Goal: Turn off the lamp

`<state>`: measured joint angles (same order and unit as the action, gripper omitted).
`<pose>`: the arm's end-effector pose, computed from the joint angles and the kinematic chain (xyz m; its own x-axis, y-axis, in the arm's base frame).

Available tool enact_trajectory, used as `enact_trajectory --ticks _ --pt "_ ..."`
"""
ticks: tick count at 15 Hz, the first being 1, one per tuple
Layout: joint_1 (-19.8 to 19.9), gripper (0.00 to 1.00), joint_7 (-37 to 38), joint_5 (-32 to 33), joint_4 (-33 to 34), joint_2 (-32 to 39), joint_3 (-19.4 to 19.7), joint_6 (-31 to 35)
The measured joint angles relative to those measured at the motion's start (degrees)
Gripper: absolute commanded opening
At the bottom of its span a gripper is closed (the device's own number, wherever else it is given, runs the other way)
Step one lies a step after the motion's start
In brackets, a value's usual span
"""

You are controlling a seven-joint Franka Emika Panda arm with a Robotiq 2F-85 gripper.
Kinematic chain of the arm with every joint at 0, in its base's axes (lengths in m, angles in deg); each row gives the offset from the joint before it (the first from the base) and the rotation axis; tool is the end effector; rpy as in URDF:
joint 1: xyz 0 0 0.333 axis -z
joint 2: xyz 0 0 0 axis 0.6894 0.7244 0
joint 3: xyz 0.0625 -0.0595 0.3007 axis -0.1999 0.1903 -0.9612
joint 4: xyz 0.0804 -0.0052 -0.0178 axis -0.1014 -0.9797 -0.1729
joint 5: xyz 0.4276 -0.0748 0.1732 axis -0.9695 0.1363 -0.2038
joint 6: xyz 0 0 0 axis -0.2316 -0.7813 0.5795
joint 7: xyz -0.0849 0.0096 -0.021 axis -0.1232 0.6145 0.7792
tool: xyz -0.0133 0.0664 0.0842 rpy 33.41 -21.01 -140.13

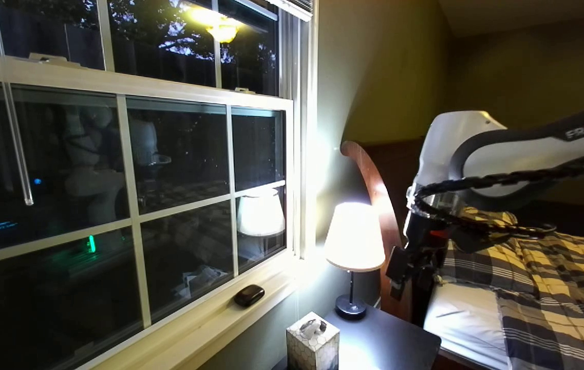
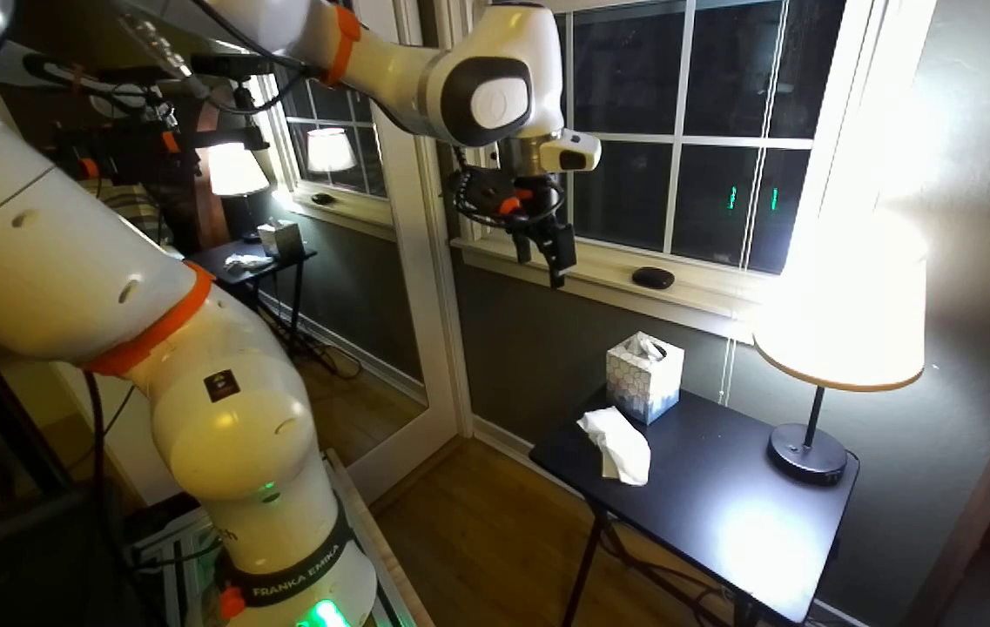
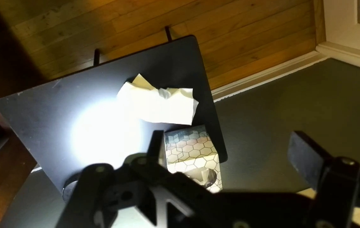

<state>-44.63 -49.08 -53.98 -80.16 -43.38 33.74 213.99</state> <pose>0.4737 0.0534 0.4087 0.9845 -0.1191 0.1291 -0.1073 -0.9897 -0.0945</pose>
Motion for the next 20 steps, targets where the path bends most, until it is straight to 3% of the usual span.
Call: enact_trajectory --ticks 3,9,15,20 --pt "0.1 1.00 0.3 0.6 3.3 9.8 -0.1 6.5" --pt "2.5 1.00 3.8 8.5 10.6 25.7 1.8 23.4" --pt "3.1 1.00 9.5 13.4 14.7 37.0 7.5 34.2" --pt "0.6 1.00 14.3 16.6 18.1 45.5 14.6 39.4"
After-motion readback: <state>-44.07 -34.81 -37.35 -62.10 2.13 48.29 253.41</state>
